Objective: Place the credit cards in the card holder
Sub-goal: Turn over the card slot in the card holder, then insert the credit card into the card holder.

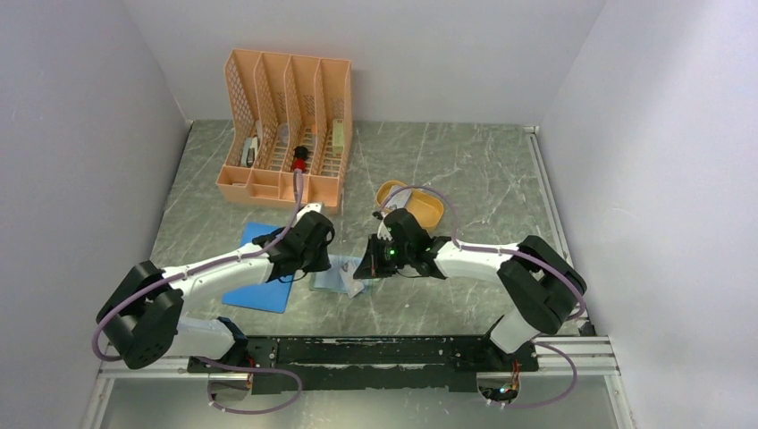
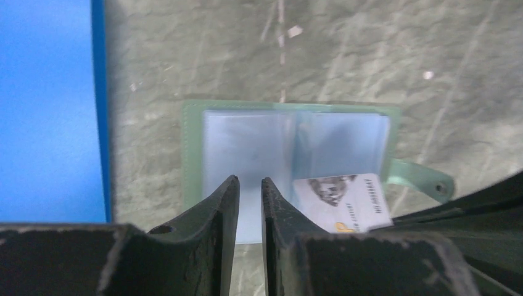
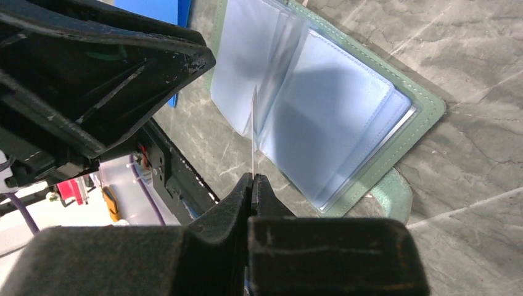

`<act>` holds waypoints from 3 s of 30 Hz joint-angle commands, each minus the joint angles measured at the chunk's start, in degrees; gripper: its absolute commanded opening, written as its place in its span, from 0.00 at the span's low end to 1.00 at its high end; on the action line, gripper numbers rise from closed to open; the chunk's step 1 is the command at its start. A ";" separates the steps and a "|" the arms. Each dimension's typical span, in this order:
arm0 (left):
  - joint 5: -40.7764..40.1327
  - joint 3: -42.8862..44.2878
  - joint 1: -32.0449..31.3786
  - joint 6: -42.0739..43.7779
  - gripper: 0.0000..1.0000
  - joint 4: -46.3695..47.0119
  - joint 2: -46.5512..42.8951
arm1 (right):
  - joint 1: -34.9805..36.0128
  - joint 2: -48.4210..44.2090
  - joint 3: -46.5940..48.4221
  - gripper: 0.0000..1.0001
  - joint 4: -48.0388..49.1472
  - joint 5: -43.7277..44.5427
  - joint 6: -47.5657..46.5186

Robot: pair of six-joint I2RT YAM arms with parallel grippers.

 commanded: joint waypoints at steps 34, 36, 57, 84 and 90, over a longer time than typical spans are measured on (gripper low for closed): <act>-0.58 -9.40 0.69 -5.86 0.18 -0.19 0.09 | 0.28 8.68 -1.80 0.00 13.16 1.64 12.91; -0.57 -9.66 0.73 -5.80 0.18 -0.20 -0.47 | 0.20 8.89 -2.28 0.00 13.69 2.80 14.52; -0.52 -10.39 0.75 -5.47 0.16 -0.03 -1.53 | -2.32 6.82 -6.71 0.00 14.77 8.22 19.38; 3.67 -12.02 0.73 -5.96 0.13 3.19 -2.35 | -0.30 12.55 -5.33 0.00 21.20 7.06 22.35; 3.65 -12.17 0.68 -6.13 0.13 3.36 -2.25 | -0.01 13.19 -5.54 0.00 21.04 7.50 22.54</act>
